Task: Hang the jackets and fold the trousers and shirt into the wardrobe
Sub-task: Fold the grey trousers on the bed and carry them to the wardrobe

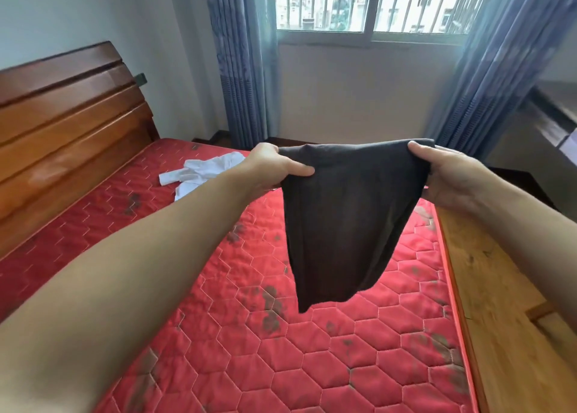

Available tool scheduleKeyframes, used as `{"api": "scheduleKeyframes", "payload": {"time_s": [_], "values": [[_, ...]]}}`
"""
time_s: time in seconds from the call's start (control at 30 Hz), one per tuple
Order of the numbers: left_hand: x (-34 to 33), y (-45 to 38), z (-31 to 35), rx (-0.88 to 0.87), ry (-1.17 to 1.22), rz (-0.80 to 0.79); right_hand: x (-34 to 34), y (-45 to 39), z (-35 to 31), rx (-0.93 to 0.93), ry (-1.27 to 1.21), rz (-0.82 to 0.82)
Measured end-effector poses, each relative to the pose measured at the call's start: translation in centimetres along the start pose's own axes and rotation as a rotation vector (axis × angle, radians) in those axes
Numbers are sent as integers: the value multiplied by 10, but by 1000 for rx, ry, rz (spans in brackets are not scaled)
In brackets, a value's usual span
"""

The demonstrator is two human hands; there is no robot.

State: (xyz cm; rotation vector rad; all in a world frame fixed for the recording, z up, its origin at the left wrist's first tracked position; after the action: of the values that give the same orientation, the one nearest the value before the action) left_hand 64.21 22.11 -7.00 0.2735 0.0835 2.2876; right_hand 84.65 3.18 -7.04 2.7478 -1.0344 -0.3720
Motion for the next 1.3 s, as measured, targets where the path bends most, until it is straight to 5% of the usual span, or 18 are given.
{"api": "scheduleKeyframes", "payload": {"time_s": [0.27,0.43,0.63,0.87,1.3], "values": [[-7,5,38,-268,133,11,19,27,-59,378,333,291],[0,9,61,-369,197,157,22,32,-72,252,147,318],[11,3,81,-337,212,194,1,35,-78,194,11,135],[8,5,106,-414,155,183,8,37,-92,198,-14,191],[16,22,123,-544,29,79,13,55,-120,378,274,40]]}}
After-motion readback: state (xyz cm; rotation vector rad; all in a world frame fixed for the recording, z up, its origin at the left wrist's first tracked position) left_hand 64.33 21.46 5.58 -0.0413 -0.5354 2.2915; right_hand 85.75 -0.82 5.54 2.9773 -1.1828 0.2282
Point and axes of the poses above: each hand's wrist, its own y-axis away from the middle knuckle, its own x-axis out of the back of the hand, z = x × y, the point moved 8 cm from there along -y, towards the middle knuckle, and after that the axes turned 3 degrees about -x, right-handed, at the moved point
